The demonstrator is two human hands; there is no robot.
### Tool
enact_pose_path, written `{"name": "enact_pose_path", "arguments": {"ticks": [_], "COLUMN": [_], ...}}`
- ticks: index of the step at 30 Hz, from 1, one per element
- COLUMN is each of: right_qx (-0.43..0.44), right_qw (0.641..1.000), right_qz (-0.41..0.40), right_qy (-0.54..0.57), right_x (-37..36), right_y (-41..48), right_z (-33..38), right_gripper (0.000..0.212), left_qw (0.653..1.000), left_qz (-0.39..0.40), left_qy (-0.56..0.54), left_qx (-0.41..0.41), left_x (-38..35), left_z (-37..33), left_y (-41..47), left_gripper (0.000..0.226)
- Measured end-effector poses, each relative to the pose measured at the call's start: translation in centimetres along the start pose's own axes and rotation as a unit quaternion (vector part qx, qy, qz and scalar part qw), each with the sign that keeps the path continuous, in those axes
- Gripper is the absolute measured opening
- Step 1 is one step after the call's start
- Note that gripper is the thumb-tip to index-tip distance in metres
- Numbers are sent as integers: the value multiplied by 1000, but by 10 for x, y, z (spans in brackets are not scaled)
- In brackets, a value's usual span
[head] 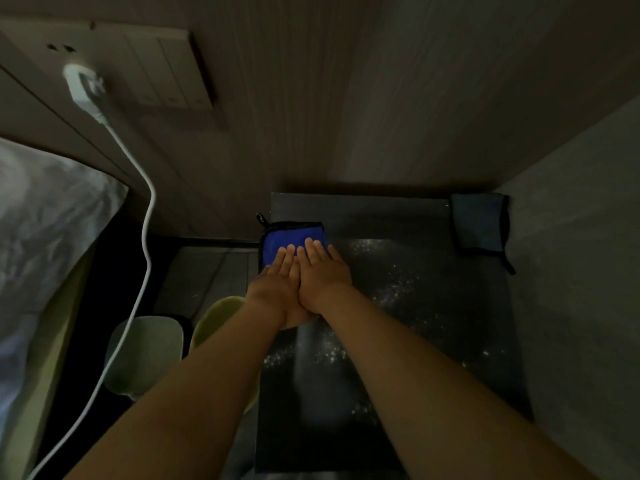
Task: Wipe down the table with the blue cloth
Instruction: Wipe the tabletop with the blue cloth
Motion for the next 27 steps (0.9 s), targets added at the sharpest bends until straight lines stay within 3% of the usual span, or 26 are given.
{"name": "enact_pose_path", "arguments": {"ticks": [17,27], "right_qx": [13,-24], "right_qw": [999,999], "right_qz": [-9,-7], "right_qy": [-43,-32], "right_x": [-1,-7], "right_y": [4,-4], "right_z": [-18,-78], "right_gripper": [74,72], "left_qw": [998,998], "left_qz": [-46,-44], "left_qy": [-48,-35], "left_qx": [8,-5], "left_x": [2,11], "left_z": [-13,-70], "left_y": [7,33], "left_gripper": [113,113]}}
Point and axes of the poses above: each hand's wrist, its own y-axis towards the middle knuckle, its own x-axis out of the back of the hand, z = x × y, the point moved 4 cm from there along y, towards the middle knuckle, and after that the axes turned 3 degrees about -x, right-handed, at the moved point
